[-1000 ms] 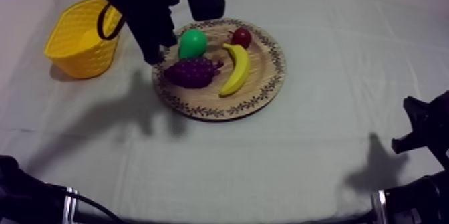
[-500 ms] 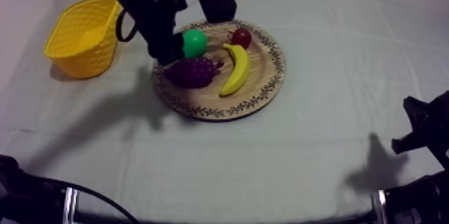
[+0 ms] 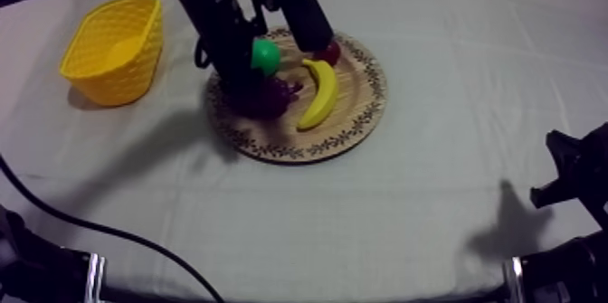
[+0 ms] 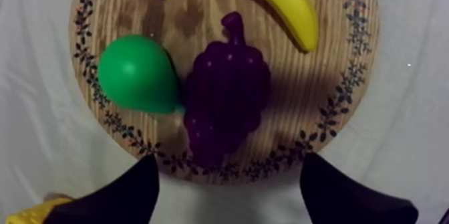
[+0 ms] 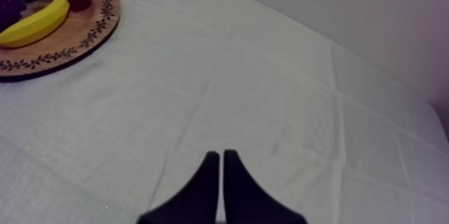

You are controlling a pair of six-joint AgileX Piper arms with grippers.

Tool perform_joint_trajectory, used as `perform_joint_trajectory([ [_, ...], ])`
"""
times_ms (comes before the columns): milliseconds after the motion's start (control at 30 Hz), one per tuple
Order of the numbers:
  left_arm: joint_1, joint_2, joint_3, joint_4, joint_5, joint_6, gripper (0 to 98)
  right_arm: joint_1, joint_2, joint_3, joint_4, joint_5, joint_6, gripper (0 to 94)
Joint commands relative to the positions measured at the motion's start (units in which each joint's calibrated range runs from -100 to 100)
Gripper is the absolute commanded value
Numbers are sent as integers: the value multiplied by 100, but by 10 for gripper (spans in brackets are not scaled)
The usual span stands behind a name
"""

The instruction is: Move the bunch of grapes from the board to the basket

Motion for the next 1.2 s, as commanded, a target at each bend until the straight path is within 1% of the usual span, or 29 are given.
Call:
perform_joint_trajectory([
  [0, -7, 262, -101, -4, -21, -9, 807, -1, 0, 0, -1, -1, 1, 3],
  [233, -30, 806, -384, -17, -52, -7, 799, -1, 0, 0, -1, -1, 1, 3],
  [600, -127, 1200, -552, 4, -81, 30, 789, -1, 0, 0, -1, -1, 1, 3],
  [967, -89, 1533, -865, 0, 137, 48, 783, -1, 0, 0, -1, -1, 1, 3],
  [1167, -82, 1662, -967, -16, 207, 88, 754, -1, 0, 0, -1, -1, 1, 3],
])
